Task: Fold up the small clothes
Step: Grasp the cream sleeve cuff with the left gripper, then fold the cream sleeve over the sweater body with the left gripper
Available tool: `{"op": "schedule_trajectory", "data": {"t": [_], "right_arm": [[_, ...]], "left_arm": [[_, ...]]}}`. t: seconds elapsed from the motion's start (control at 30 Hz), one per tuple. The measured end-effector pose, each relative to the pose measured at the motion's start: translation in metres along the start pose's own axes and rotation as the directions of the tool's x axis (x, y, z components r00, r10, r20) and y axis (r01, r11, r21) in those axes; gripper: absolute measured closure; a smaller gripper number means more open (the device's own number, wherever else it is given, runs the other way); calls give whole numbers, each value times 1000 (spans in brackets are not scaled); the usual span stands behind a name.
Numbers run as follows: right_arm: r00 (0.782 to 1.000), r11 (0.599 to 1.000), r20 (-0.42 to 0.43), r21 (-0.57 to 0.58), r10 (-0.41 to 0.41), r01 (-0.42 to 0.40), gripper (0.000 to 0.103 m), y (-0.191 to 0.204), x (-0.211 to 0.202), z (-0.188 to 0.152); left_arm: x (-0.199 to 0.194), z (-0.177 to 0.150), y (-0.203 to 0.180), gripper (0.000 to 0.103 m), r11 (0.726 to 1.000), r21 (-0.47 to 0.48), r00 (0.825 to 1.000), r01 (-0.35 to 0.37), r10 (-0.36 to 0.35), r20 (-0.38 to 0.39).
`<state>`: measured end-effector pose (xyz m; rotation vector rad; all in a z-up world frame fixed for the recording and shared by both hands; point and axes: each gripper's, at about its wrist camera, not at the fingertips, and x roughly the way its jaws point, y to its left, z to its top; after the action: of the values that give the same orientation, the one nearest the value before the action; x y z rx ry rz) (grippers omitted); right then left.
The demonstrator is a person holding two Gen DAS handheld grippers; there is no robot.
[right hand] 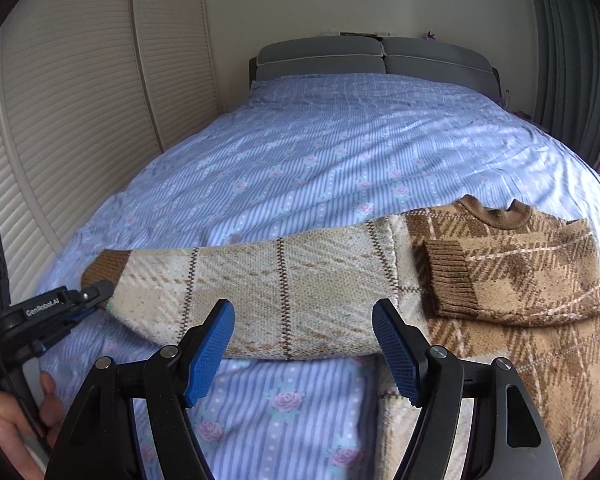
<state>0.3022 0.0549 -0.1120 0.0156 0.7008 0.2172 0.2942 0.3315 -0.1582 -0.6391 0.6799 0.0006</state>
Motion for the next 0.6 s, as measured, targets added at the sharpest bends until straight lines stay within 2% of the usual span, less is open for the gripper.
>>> {"op": "schedule_trajectory", "data": {"t": [0.13,0.3,0.4,0.47,0.6], "right_arm": [[1000,1000,29,29,-4,3,31,-39,-29,1],[998,992,50,125,-38,31,31,-114,-70,-2],[995,983,69,171,-72,59,31,-161,-92,-4],[991,977,83,197,-100,82,31,-193,-105,-5],[989,963,85,253,-118,93,31,-252,-121,-7]], "left_arm": [[-24,6,-65,83,993,114,998,28,-33,46],[-33,1,-165,84,965,247,991,88,-109,72],[-23,-13,-228,85,935,332,988,122,-147,51],[-14,-26,-267,90,912,374,982,166,-187,20],[14,-56,-334,91,878,431,977,207,-210,-41]]}}
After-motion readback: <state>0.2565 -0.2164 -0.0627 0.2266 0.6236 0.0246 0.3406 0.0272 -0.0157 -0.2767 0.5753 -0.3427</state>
